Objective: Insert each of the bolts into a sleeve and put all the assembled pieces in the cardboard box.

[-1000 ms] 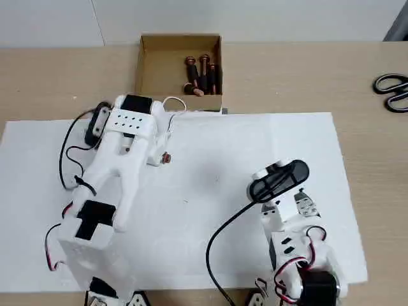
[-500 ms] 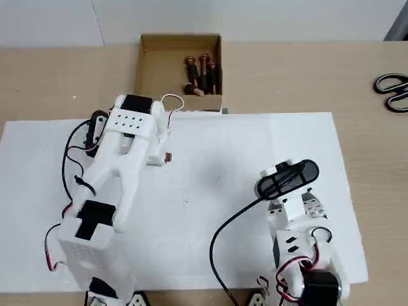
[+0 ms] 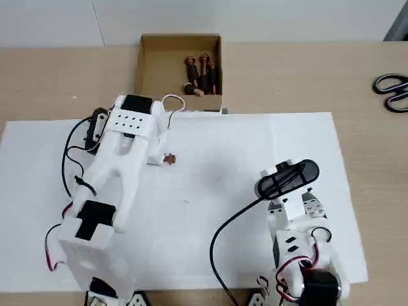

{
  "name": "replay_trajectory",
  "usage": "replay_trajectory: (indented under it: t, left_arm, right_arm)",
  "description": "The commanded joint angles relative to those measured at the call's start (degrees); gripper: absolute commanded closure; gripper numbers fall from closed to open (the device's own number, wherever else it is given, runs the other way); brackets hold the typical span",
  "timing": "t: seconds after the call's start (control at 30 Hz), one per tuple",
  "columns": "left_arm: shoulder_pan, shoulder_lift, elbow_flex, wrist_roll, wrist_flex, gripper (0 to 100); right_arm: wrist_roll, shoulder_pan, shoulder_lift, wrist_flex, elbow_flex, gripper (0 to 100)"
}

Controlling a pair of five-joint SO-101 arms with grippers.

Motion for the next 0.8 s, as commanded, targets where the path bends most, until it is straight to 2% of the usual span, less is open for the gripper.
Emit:
replay_trajectory:
  t: [0.0,0.2,0.37,0.5,0.77]
  left_arm:
    - [-1.05,-3.43,-1.10,-6.95,0.00,69]
    - [-5.45,-3.96,-1.45,-30.33,0.70,69]
    - [-8.97,-3.43,-4.97,-54.59,8.70,69]
    - [-9.41,-3.43,-8.48,-69.98,14.51,69]
    - [-7.47,-3.34,-9.01,-109.80,10.64,69]
  right_arm:
    - [-0.62,0.48,0.13,-0.75,-0.35,99.5]
    - [-0.62,0.66,0.13,-0.75,-0.35,99.5]
    - [-0.70,0.66,0.13,-0.75,-0.35,99.5]
    - [-0.70,0.66,0.13,-0.75,-0.35,99.5]
    - [-0.70,0.66,0.13,-0.84,-0.35,99.5]
